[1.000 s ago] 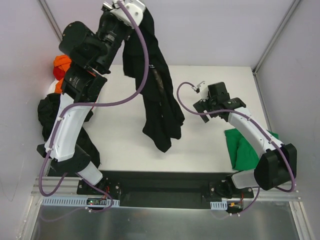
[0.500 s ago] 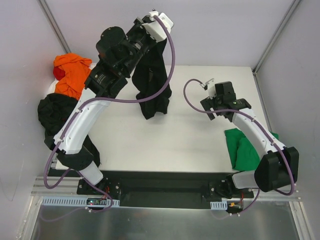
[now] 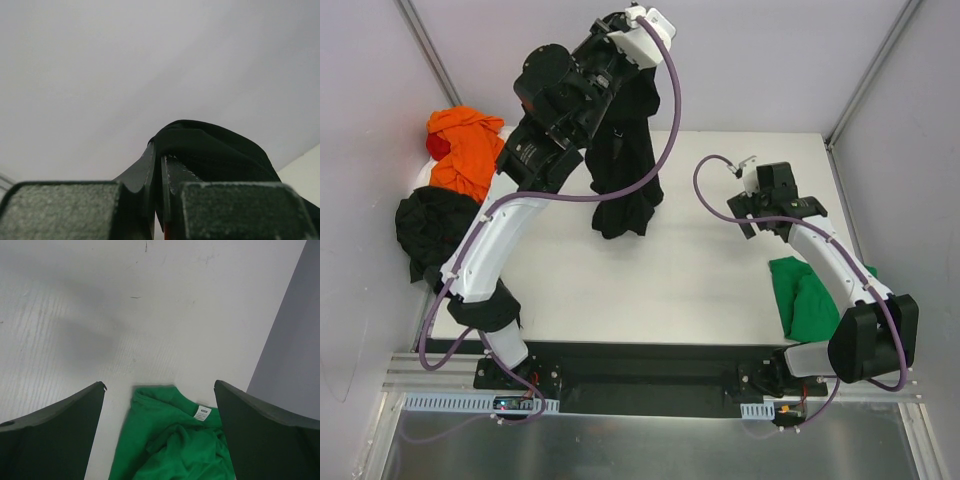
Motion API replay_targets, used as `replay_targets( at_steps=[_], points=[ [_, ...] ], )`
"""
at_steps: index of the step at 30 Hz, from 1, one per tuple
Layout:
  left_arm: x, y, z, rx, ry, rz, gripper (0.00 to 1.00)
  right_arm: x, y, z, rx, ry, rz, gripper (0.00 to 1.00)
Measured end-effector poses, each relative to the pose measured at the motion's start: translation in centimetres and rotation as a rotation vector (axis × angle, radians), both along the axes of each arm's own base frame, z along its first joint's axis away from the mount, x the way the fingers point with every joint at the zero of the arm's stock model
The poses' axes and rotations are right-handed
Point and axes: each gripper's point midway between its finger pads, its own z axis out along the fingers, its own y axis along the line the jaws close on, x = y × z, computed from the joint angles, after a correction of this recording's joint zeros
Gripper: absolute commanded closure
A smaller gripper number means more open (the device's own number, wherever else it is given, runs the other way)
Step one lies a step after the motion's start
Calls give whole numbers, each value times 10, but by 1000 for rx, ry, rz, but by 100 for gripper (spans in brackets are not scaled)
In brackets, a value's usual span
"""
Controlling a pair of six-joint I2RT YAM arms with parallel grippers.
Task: Fold and stack the t-shirts
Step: Move the tshirt to the center of the board
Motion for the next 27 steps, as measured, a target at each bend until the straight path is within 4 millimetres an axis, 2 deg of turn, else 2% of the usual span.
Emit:
replay_targets(
  at_steps=[3, 5, 9, 12, 16, 20, 23, 27],
  points=[
    [-1, 6, 11, -10, -29, 37, 100, 0, -1, 0, 0, 1, -3, 4],
    [0, 9, 10, -5, -30, 60, 100, 0, -2, 0, 0, 1, -6, 4],
    [9, 7, -2, 10, -6, 85, 100, 1, -5, 0, 1, 0, -19, 4],
    [15, -1, -19, 34, 25, 87, 100, 1, -10, 0, 1, 0, -34, 4],
    [25, -13, -50, 76, 78, 95, 100, 1, -15, 0, -1, -1, -48, 4],
    [36, -22, -101, 148, 153, 105, 100, 0, -17, -2, -2, 5, -52, 4],
    [40, -21, -139, 207, 202, 126, 100, -2, -17, -7, -5, 18, -51, 4],
    [37, -12, -170, 270, 219, 156, 100, -5, -18, -12, -8, 31, -53, 4]
  ],
)
